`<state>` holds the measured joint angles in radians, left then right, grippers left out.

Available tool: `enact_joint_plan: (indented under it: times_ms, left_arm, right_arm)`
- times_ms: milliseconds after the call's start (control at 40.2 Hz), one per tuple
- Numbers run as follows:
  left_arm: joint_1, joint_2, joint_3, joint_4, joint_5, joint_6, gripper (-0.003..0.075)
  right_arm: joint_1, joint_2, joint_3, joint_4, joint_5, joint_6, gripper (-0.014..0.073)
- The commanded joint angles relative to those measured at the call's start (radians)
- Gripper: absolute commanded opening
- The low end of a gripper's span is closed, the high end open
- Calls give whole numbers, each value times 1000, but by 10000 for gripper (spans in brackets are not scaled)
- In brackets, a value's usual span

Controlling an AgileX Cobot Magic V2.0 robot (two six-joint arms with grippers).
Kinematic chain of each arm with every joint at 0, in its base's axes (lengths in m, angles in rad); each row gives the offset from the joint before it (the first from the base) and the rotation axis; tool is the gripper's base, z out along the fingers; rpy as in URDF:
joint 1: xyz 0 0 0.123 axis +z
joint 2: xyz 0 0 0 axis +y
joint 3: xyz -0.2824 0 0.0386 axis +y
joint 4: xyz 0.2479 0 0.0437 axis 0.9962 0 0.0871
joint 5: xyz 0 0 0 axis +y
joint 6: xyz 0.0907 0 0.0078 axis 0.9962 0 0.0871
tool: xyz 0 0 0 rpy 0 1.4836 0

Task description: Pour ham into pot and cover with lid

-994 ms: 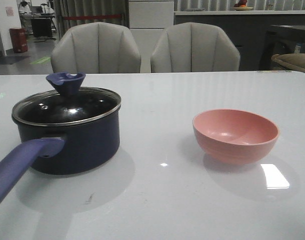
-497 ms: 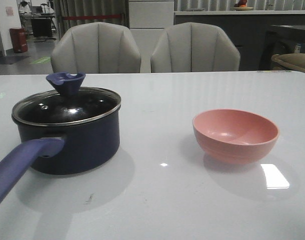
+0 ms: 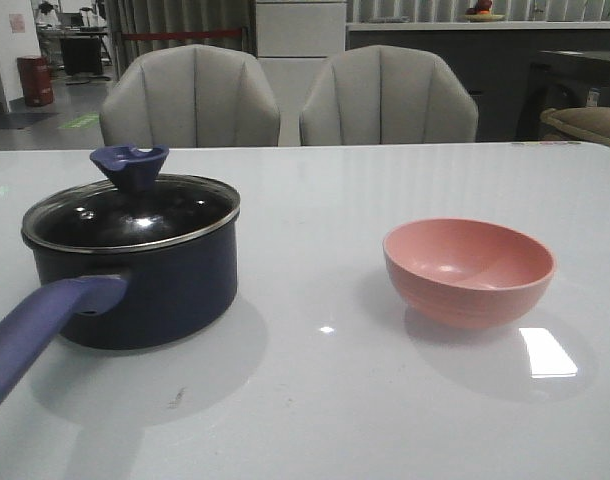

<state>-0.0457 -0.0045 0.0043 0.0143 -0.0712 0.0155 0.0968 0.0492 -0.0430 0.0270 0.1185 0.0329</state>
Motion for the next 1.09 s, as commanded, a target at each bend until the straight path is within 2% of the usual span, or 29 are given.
enact_joint_plan:
  times_ms: [0, 99, 1068]
  left_arm:
    - [1, -18, 21, -1, -80, 0, 113]
    - [1, -18, 21, -1, -80, 0, 113]
    - [1, -18, 21, -1, -80, 0, 113]
  right_arm:
    - [-29, -16, 14, -81, -119, 103, 148]
    - [-28, -52, 54, -121, -150, 142, 148]
    - [-7, -79, 65, -121, -143, 133, 148]
